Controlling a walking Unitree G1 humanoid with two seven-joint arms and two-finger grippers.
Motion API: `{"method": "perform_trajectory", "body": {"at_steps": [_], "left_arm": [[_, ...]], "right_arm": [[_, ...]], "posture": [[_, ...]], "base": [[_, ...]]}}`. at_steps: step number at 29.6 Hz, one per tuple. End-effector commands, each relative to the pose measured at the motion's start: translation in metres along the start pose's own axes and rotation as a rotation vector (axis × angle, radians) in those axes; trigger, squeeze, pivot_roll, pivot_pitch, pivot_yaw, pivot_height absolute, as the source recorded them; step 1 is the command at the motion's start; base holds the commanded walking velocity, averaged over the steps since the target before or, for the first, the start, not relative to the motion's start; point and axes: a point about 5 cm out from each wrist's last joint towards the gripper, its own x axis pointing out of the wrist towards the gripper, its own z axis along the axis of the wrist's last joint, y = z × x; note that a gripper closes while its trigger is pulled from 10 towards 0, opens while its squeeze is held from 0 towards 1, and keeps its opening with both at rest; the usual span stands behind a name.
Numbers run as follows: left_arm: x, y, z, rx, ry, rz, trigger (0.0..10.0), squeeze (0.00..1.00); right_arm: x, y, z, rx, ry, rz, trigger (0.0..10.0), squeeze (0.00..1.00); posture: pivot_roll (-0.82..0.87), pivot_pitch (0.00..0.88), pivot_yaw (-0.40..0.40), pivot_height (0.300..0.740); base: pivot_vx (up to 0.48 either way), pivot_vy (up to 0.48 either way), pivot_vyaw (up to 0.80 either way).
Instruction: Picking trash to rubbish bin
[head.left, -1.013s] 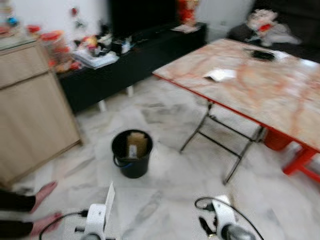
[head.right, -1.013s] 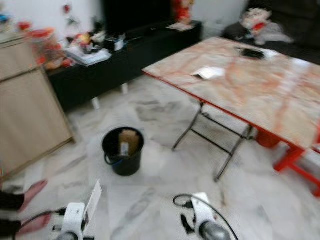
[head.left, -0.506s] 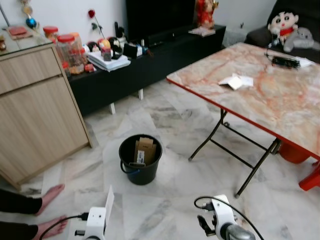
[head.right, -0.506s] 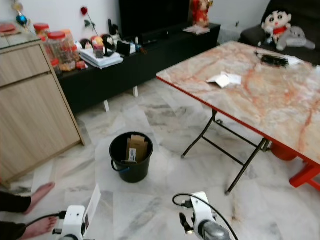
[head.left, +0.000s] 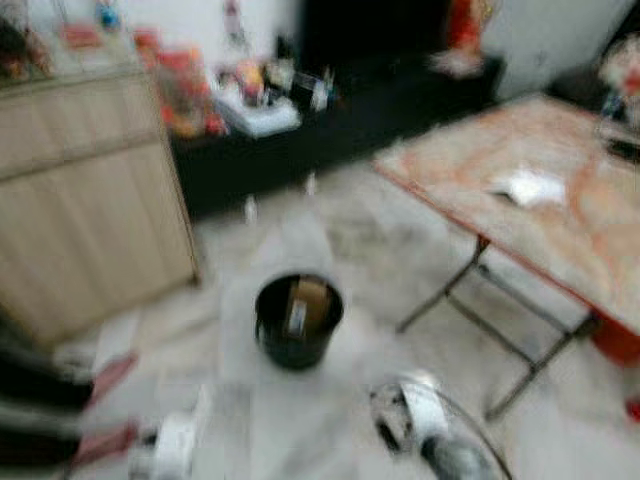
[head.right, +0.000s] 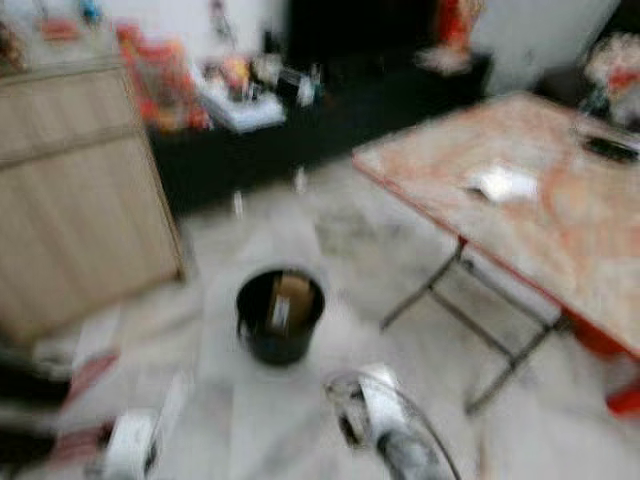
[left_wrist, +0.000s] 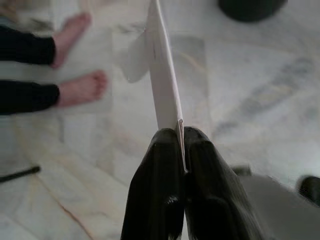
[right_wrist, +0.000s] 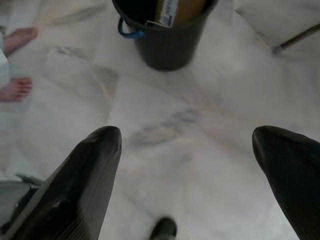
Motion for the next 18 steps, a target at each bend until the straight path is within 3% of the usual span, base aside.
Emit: {"method": "perform_trajectory", "body": {"at_steps": [1,18], "left_arm": [[0.0021,-0.0114,0.0095,0.000,-0.032,-0.027,10.0,0.00],[0.0025,-0.0107,0.0118,-0.003,-0.044,-0.021,10.0,0.00]], "right_arm": [[-0.0057,-0.0140,-0.0125,0.007,0.039,-0.038,10.0,0.00],[-0.0055,-0.0139,-0.0112,0.006,0.029,-0.034,10.0,0.00]], "posture": [[-0.01,0.000,-0.043,0.740],[-0.01,0.000,-0.045,0.740]], "base": [[0.311,0.000,0.00],[0.307,0.000,0.00]]}}
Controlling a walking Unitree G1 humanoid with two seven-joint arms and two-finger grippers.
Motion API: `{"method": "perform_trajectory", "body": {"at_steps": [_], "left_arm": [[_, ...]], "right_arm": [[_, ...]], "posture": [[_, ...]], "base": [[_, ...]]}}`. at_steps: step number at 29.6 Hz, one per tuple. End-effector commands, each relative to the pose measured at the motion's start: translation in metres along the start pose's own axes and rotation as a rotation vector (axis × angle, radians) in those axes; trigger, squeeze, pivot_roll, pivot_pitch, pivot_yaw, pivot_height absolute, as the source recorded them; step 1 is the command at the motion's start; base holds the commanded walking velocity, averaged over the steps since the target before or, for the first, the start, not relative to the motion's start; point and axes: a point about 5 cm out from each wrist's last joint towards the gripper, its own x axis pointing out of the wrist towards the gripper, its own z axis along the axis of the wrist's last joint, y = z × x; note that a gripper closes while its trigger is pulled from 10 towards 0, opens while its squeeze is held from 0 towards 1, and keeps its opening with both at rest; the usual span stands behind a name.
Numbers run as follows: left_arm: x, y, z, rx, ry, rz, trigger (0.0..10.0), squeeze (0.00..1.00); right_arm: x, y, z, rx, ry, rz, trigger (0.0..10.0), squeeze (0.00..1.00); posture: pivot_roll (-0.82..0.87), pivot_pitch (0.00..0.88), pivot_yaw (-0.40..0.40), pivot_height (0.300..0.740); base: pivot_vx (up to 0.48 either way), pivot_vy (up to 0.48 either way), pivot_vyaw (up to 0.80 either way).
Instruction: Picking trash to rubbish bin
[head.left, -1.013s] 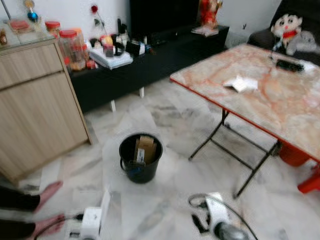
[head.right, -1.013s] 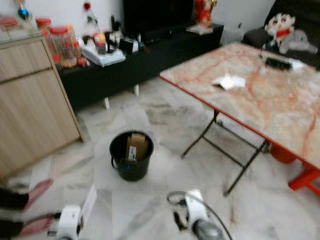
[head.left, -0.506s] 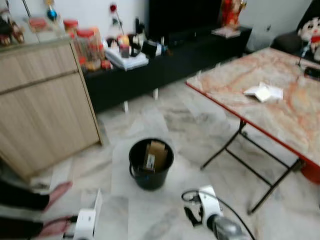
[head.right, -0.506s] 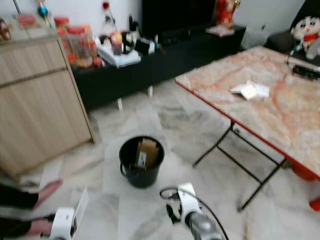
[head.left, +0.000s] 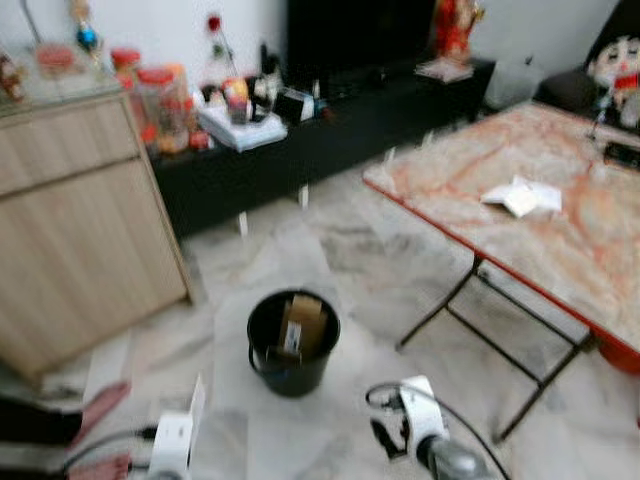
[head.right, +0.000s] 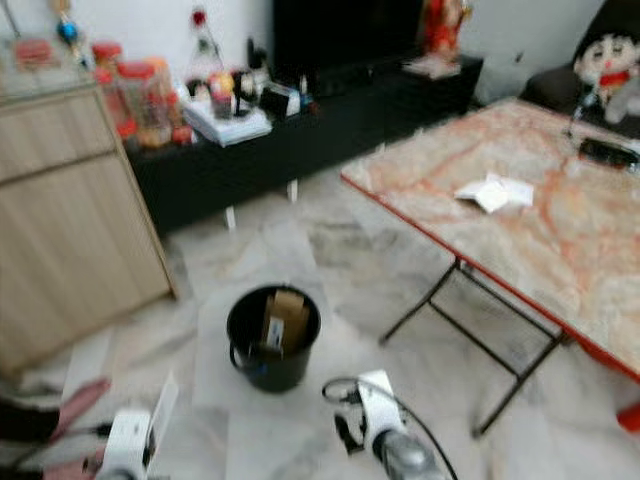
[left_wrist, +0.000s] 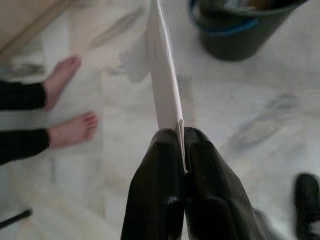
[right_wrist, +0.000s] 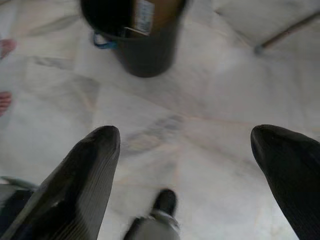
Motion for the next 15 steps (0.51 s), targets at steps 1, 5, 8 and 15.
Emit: {"method": "perform_trajectory", "body": {"at_steps": [1,5,8,15], "left_arm": [[-0.0010,-0.0009,-0.0033,0.007,0.009,-0.007,10.0,0.00],[-0.0009,-0.0008,-0.0027,0.007,0.006,-0.006,10.0,0.00],[-0.0007,-0.0006,-0.0022,0.007,0.005,-0.005,10.0,0.00],[-0.0005,-0.0007,-0.0018,0.007,0.005,-0.006,10.0,0.00]], "right_arm": [[0.0007,-0.0003,0.0040,-0.002,-0.009,-0.003,10.0,0.00],[0.0007,-0.0003,0.0043,-0.003,-0.010,-0.002,10.0,0.00],[0.0008,0.0000,0.0043,-0.003,-0.009,0.000,10.0,0.00],[0.0008,0.0000,0.0041,0.000,-0.009,0.000,10.0,0.00]], "posture": [[-0.01,0.000,-0.045,0.740],[-0.01,0.000,-0.045,0.740],[-0.01,0.000,-0.044,0.740],[-0.01,0.000,-0.044,0.740]], "base": [[0.307,0.000,0.00],[0.310,0.000,0.00],[0.309,0.000,0.00],[0.308,0.000,0.00]]}}
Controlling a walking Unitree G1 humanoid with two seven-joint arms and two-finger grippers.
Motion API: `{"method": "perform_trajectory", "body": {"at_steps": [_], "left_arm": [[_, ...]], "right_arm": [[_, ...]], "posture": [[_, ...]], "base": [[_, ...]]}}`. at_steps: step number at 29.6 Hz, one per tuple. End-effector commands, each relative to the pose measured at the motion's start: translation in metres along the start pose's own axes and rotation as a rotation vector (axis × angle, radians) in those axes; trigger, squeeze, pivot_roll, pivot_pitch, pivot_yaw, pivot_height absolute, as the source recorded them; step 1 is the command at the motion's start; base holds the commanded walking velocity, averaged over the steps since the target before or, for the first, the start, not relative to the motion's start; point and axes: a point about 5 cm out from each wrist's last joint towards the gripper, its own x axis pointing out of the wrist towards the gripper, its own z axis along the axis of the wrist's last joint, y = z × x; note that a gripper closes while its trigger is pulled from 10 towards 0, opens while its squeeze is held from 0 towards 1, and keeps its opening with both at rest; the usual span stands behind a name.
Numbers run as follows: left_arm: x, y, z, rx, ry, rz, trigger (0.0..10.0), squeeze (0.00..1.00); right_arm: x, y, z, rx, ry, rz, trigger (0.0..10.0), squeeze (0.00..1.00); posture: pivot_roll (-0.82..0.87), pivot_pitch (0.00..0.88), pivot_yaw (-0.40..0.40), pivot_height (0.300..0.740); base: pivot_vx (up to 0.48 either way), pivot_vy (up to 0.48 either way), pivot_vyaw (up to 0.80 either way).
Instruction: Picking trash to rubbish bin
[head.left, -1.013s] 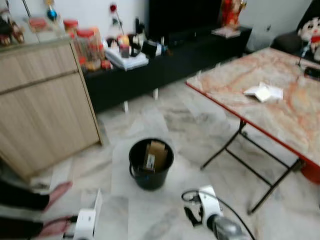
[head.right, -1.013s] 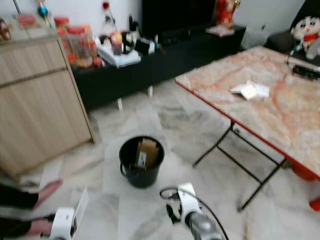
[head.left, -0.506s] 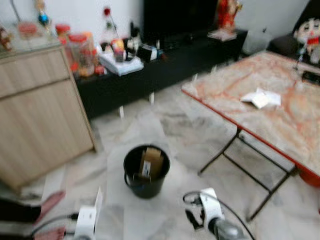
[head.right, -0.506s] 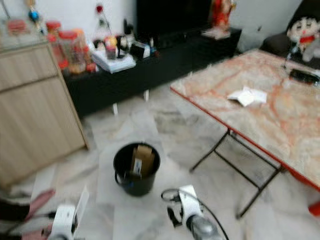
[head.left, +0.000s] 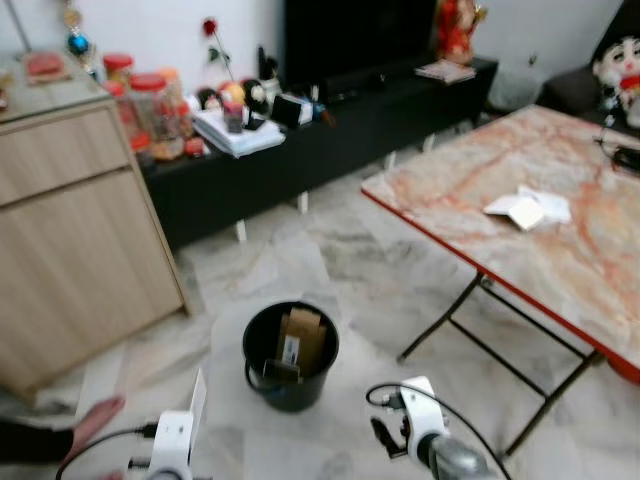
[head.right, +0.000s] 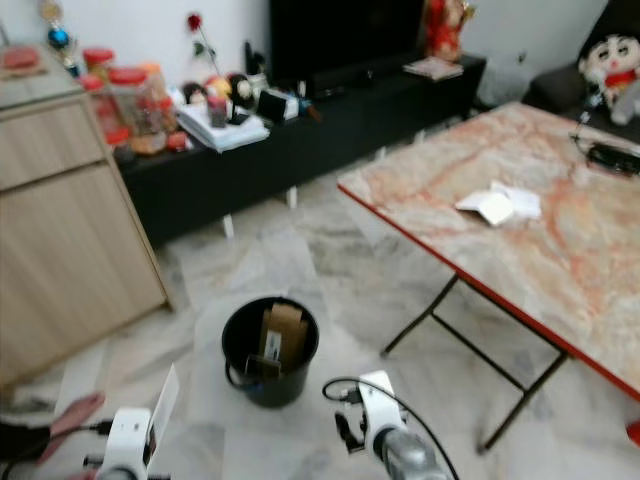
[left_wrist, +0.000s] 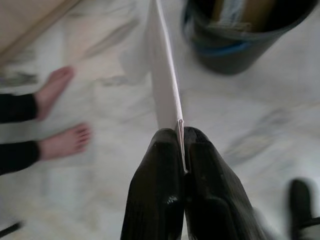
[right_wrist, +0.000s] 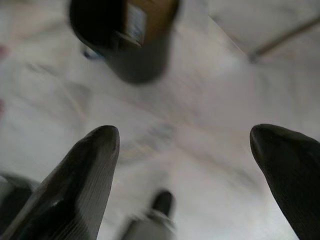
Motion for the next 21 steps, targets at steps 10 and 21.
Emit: {"method": "perform_trajectory", "body": {"at_steps": [10,21], "left_arm": [[-0.0011,0.0086,-0.0036,0.013,0.010,0.017,10.0,0.00],[-0.0010,0.0089,-0.0033,0.012,0.010,0.017,10.0,0.00]], "right_arm": [[0.0029,0.0056,0.0107,0.004,-0.029,0.017,10.0,0.00],[0.0030,0.0060,0.0107,0.003,-0.029,0.018,10.0,0.00]], "posture": [[-0.01,0.000,-0.045,0.740],[-0.01,0.000,-0.044,0.740]], "base": [[0.307,0.000,0.00],[0.309,0.000,0.00]]}}
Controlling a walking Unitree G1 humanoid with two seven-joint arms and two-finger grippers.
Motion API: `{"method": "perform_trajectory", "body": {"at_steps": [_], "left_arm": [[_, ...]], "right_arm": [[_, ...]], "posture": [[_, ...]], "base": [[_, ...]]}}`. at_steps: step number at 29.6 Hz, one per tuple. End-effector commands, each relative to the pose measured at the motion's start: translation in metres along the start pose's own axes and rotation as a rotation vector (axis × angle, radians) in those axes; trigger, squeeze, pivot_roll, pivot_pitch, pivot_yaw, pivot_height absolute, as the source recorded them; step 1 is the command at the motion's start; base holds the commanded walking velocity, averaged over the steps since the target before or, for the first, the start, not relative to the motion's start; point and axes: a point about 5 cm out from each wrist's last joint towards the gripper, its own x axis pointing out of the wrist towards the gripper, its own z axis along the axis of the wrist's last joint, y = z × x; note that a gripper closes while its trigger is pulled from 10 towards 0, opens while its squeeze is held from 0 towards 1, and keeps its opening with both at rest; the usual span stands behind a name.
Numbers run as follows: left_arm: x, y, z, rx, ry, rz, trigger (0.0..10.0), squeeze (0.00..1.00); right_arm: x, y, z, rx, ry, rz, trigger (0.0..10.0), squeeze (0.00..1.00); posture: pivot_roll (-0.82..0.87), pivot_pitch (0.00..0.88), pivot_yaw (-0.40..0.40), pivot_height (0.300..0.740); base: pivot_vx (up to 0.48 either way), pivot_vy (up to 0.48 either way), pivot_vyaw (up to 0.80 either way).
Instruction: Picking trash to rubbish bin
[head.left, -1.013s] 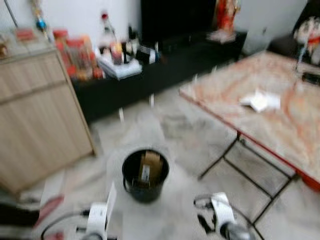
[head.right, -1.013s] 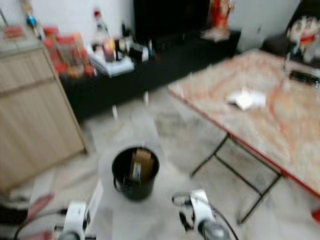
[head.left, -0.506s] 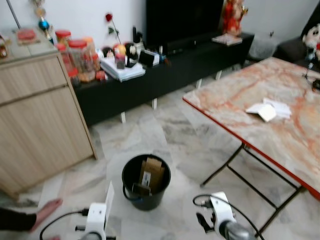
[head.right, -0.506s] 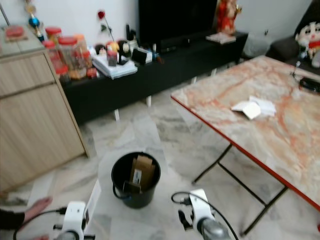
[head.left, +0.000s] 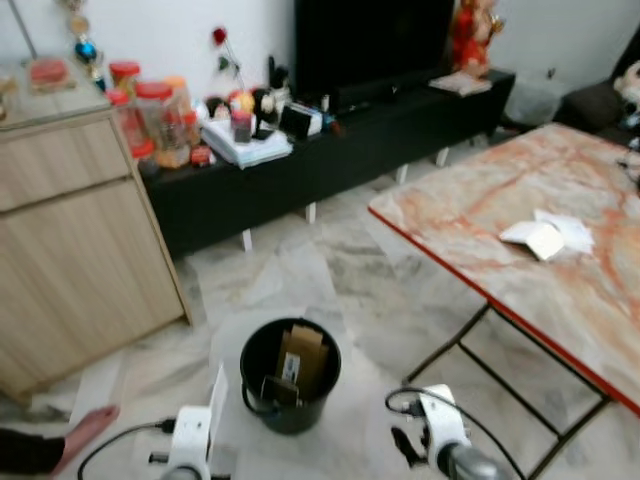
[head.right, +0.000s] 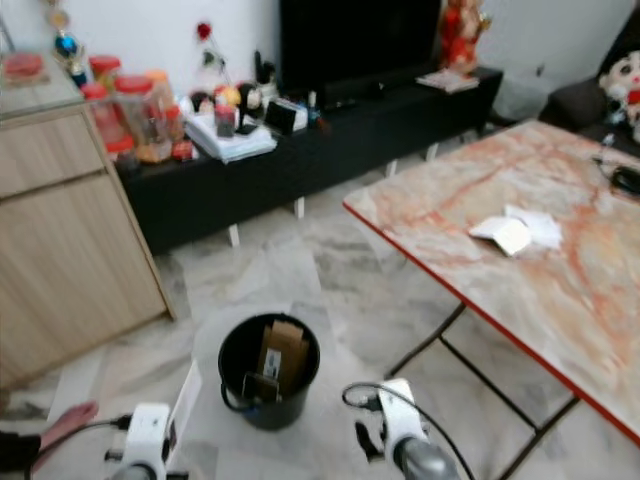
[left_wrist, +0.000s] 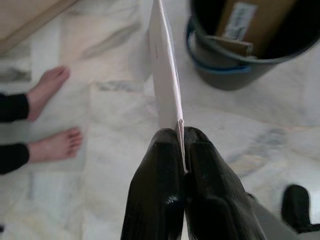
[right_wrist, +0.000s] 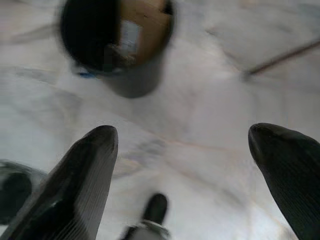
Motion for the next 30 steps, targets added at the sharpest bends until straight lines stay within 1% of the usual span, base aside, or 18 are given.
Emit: {"method": "perform_trajectory", "body": {"at_steps": [1,30], "left_arm": [[0.0010,-0.0045,0.0035,0.001,-0.010,-0.010,10.0,0.00],[0.0009,-0.0053,0.0034,0.001,-0.011,-0.011,10.0,0.00]], "right_arm": [[-0.0021,-0.0090,0.0007,-0.012,-0.002,-0.023,10.0,0.00],[-0.0024,-0.0095,0.0001,-0.013,-0.001,-0.022,10.0,0.00]], "posture": [[-0.01,0.000,-0.044,0.740],[-0.01,0.000,-0.045,0.740]], "base": [[0.307,0.000,0.00],[0.308,0.000,0.00]]}}
